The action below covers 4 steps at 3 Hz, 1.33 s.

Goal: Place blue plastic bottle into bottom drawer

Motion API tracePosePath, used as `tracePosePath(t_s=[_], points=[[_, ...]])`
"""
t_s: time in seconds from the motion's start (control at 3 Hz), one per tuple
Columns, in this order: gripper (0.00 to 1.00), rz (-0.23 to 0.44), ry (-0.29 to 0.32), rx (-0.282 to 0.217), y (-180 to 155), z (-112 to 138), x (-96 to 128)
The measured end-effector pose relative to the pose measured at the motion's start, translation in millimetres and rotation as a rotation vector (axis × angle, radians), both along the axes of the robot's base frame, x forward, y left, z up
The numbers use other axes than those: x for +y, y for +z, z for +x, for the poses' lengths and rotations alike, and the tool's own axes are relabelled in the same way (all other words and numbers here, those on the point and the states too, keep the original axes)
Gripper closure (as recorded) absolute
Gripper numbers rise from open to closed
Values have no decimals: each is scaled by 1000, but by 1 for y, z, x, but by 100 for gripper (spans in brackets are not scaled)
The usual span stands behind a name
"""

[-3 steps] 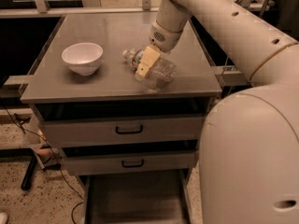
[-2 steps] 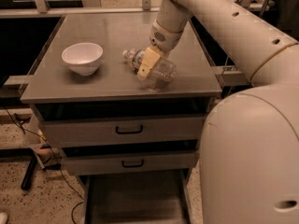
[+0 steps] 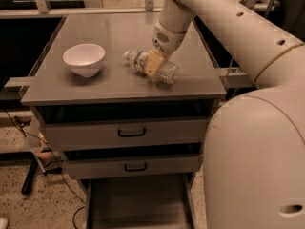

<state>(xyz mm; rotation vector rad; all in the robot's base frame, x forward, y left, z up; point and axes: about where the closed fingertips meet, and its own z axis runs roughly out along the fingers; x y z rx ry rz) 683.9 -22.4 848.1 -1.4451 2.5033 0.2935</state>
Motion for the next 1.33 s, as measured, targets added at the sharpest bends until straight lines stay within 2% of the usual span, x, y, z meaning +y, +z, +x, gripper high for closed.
tracePosePath(t_s=[0.33, 0.67, 1.0, 1.33], points=[[88, 0, 0, 0, 0, 0, 0], [100, 1, 2, -7, 2, -4, -2], [100, -17, -47, -20, 9, -29, -26], [100, -34, -133, -11, 10, -76, -59]])
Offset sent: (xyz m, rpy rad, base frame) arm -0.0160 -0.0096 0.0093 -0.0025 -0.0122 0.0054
